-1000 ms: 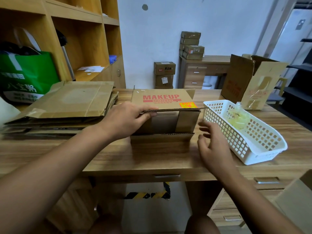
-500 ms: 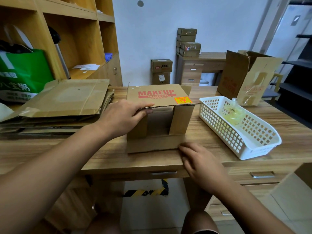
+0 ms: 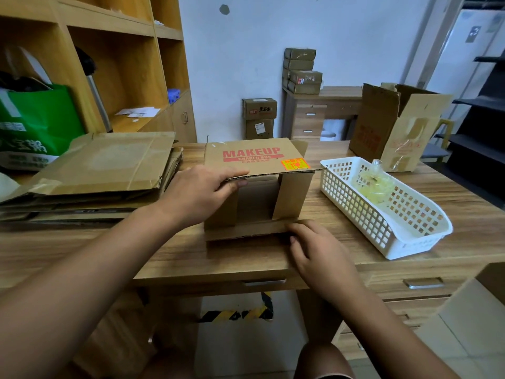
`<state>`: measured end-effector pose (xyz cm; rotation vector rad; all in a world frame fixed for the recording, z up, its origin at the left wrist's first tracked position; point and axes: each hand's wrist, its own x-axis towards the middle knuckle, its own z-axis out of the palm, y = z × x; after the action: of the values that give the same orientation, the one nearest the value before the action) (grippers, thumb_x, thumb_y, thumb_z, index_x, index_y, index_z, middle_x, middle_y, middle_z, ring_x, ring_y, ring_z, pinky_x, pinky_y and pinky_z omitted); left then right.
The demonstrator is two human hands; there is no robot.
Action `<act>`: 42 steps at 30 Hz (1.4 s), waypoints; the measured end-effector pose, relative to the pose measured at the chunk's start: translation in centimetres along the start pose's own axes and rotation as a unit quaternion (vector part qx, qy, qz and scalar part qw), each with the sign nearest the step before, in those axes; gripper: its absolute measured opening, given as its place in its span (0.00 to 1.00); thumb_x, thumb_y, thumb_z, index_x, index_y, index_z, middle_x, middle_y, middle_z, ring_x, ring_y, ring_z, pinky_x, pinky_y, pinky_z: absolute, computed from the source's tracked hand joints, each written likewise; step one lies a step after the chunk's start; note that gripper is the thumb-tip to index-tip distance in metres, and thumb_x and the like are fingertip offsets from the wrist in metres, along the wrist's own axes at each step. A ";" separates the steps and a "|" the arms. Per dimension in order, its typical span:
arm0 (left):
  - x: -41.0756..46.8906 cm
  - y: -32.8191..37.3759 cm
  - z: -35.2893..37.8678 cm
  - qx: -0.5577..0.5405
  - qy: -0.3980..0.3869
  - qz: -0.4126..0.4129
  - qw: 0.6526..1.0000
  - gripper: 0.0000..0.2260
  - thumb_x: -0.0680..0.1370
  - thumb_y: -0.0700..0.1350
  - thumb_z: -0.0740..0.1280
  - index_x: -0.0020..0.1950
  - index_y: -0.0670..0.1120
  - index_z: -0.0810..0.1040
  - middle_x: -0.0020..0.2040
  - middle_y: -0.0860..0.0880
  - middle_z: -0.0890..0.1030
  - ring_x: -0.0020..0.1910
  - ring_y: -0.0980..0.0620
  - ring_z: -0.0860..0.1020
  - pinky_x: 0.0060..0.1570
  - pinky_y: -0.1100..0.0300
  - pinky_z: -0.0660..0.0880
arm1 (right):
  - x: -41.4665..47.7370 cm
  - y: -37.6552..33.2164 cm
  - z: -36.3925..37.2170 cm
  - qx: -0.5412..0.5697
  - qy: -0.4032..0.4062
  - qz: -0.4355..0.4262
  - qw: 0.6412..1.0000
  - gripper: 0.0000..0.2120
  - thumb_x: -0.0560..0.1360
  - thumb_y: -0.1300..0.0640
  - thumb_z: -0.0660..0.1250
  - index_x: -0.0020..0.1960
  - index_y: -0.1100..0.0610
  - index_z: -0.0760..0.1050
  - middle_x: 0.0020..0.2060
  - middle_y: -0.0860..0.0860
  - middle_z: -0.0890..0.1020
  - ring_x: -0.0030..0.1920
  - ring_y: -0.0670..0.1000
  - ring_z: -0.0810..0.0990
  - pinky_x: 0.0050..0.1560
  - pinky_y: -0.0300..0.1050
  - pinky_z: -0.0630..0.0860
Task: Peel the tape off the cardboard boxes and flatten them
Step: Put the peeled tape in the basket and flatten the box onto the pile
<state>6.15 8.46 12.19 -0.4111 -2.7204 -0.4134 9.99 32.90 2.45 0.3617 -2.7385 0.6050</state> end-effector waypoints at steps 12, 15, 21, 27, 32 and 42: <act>0.0 0.2 0.2 0.009 0.006 -0.001 1.000 0.19 0.81 0.61 0.58 0.71 0.63 0.73 0.65 0.53 0.80 0.54 0.48 0.79 0.47 0.55 0.76 | 4.6 -2.4 0.9 0.042 0.068 0.184 0.980 0.25 0.78 0.35 0.63 0.63 0.54 0.66 0.58 0.53 0.77 0.53 0.62 0.82 0.47 0.54 0.76; 0.0 0.0 0.2 0.013 0.008 -0.001 1.000 0.19 0.81 0.62 0.58 0.71 0.63 0.73 0.65 0.52 0.80 0.55 0.47 0.79 0.48 0.54 0.77 | 5.0 -2.7 1.2 0.031 0.087 0.198 0.976 0.30 0.78 0.34 0.63 0.65 0.57 0.65 0.59 0.54 0.72 0.52 0.64 0.81 0.44 0.54 0.75; 0.1 0.1 0.2 0.017 0.018 0.006 1.000 0.18 0.81 0.61 0.58 0.70 0.64 0.73 0.65 0.53 0.80 0.58 0.47 0.79 0.49 0.54 0.74 | 5.8 -2.4 2.1 0.024 0.103 0.219 0.970 0.30 0.78 0.33 0.62 0.63 0.58 0.63 0.58 0.55 0.72 0.49 0.63 0.81 0.39 0.50 0.67; 0.1 -0.1 0.1 0.016 0.012 0.005 1.000 0.19 0.81 0.62 0.58 0.70 0.64 0.73 0.66 0.53 0.80 0.58 0.47 0.79 0.52 0.53 0.77 | 5.5 -2.5 2.2 0.061 0.108 0.222 0.967 0.29 0.77 0.37 0.64 0.66 0.57 0.64 0.62 0.54 0.75 0.54 0.63 0.81 0.47 0.53 0.72; 0.0 -0.1 0.1 0.015 0.012 0.008 1.000 0.19 0.81 0.61 0.58 0.71 0.63 0.72 0.67 0.53 0.79 0.58 0.48 0.79 0.51 0.55 0.75 | 4.4 -1.2 2.4 0.120 0.106 0.172 0.972 0.25 0.79 0.43 0.62 0.73 0.50 0.67 0.65 0.47 0.78 0.59 0.52 0.81 0.59 0.54 0.77; -0.2 0.3 0.3 0.051 -0.008 0.020 0.998 0.20 0.81 0.61 0.57 0.73 0.63 0.70 0.69 0.52 0.78 0.56 0.50 0.79 0.45 0.59 0.72 | 2.6 2.0 1.0 0.271 0.127 0.179 0.937 0.09 0.83 0.61 0.60 0.52 0.50 0.76 0.42 0.42 0.80 0.44 0.41 0.77 0.43 0.43 0.68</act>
<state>6.35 8.77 11.96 -0.4427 -2.7303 -0.2605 6.70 33.78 1.77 -0.1056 -2.3589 1.4044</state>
